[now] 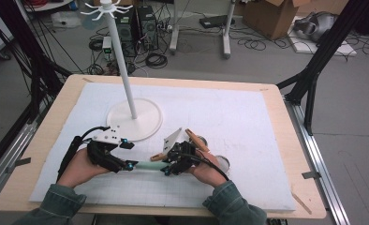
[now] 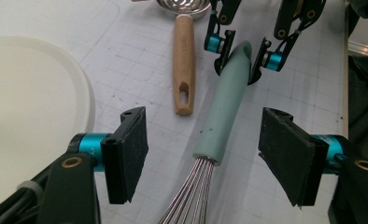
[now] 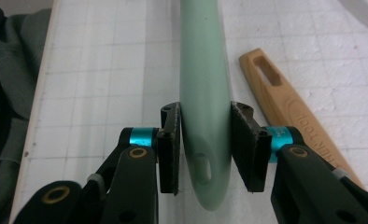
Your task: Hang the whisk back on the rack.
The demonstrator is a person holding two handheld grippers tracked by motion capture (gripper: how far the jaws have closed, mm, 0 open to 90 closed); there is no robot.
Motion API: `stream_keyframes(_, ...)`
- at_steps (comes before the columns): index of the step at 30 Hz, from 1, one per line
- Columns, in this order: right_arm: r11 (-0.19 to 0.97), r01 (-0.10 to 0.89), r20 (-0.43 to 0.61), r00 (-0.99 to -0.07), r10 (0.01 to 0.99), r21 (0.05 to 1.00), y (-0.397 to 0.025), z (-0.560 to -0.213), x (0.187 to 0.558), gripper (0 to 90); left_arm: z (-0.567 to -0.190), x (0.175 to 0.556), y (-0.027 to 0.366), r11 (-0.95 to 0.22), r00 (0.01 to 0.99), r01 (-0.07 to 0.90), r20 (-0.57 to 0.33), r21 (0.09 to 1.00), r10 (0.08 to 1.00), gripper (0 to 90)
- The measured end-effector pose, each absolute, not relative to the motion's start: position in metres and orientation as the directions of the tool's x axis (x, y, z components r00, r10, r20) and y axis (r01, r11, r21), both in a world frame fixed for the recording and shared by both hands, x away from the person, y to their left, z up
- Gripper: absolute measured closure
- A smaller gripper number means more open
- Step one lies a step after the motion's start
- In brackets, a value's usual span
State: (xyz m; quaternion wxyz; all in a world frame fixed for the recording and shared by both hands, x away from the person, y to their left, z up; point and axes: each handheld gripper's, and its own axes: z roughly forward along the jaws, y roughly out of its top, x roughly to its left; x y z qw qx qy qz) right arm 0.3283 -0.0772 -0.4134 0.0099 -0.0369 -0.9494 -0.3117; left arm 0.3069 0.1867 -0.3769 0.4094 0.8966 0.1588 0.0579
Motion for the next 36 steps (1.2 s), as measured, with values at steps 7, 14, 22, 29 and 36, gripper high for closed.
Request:
stream_keyframes(7,0.789,0.071,0.034,-0.997,0.064,0.610,-0.078,-0.401,0.327,65.5,-0.379,0.306,0.180,-0.641,0.950,0.229,-0.027,0.732,0.310,35.8)
stream_keyframes(14,0.783,0.058,0.024,-0.998,0.054,0.620,-0.076,-0.389,0.326,65.5,-0.381,0.306,0.174,-0.658,0.953,0.229,-0.028,0.717,0.301,38.8)
stream_keyframes(22,0.779,0.036,0.006,-0.999,0.042,0.626,-0.072,-0.375,0.323,65.5,-0.384,0.305,0.167,-0.695,0.963,0.206,-0.016,0.689,0.270,46.0)
stream_keyframes(29,0.771,0.021,-0.003,-1.000,0.030,0.637,-0.070,-0.366,0.321,65.5,-0.384,0.305,0.164,-0.710,0.966,0.203,-0.017,0.675,0.259,53.0)
stream_keyframes(36,0.756,0.026,0.003,-0.999,0.032,0.654,-0.071,-0.360,0.320,65.4,-0.384,0.306,0.163,-0.709,0.965,0.213,-0.031,0.672,0.261,59.7)
